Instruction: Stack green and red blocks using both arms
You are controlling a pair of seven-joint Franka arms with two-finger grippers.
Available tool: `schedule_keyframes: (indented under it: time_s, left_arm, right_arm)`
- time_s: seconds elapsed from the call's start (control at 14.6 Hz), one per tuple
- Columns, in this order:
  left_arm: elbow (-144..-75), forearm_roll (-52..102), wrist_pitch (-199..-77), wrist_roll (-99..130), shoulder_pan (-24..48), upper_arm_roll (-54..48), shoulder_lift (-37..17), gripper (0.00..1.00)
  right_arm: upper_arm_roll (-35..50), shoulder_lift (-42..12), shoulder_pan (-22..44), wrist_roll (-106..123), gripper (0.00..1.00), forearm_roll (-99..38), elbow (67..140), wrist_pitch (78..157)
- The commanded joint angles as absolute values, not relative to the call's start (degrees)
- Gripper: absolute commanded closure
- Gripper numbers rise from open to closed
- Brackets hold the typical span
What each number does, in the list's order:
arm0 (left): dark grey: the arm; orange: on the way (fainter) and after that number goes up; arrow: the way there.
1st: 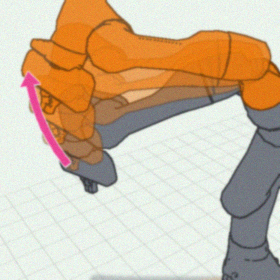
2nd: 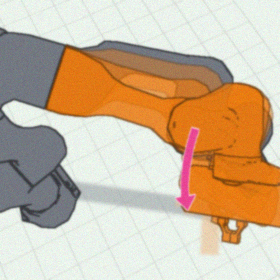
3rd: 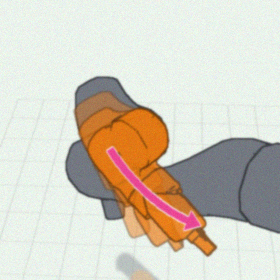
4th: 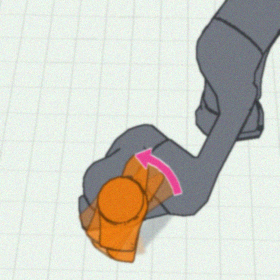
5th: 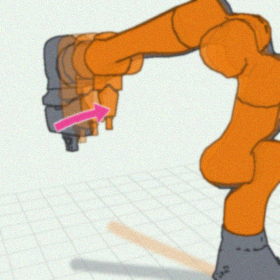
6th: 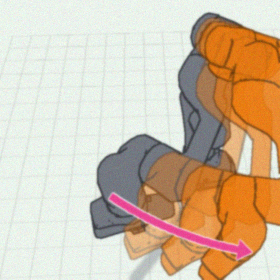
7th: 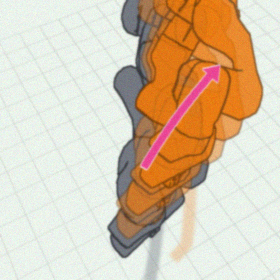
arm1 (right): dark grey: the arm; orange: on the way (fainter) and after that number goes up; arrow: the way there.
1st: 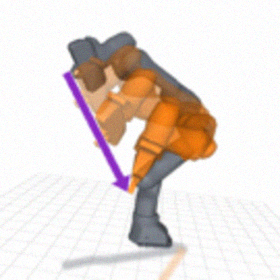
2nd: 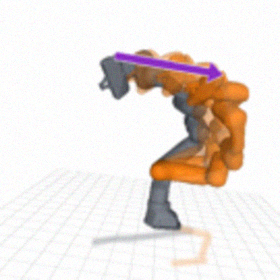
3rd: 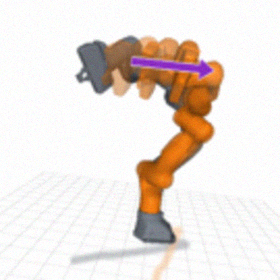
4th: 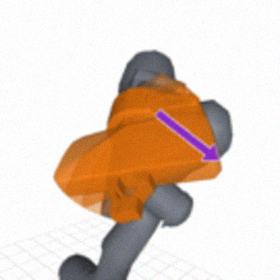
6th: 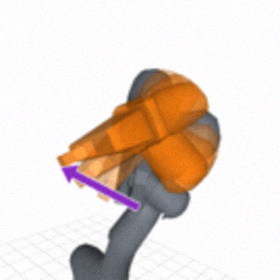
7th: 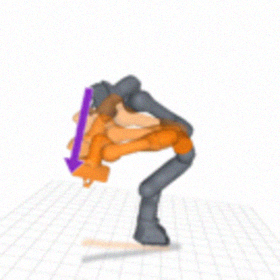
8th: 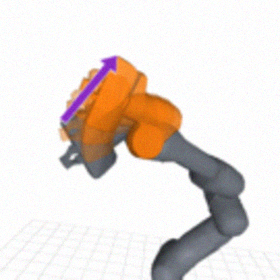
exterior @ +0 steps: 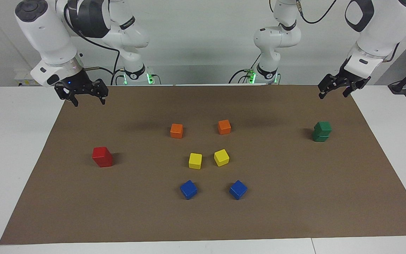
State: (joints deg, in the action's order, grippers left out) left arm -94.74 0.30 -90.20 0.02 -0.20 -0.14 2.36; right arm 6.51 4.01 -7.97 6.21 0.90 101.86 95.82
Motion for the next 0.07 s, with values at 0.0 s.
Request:
schedule_keyframes:
  time_s: [0.0]
  left_arm:
    - [-94.48,-0.35,-89.82,-0.53,0.79,0.53,2.9,0.0]
  right_arm:
    - [6.94,3.52,-8.53,5.89,0.0,0.44,100.9,94.66]
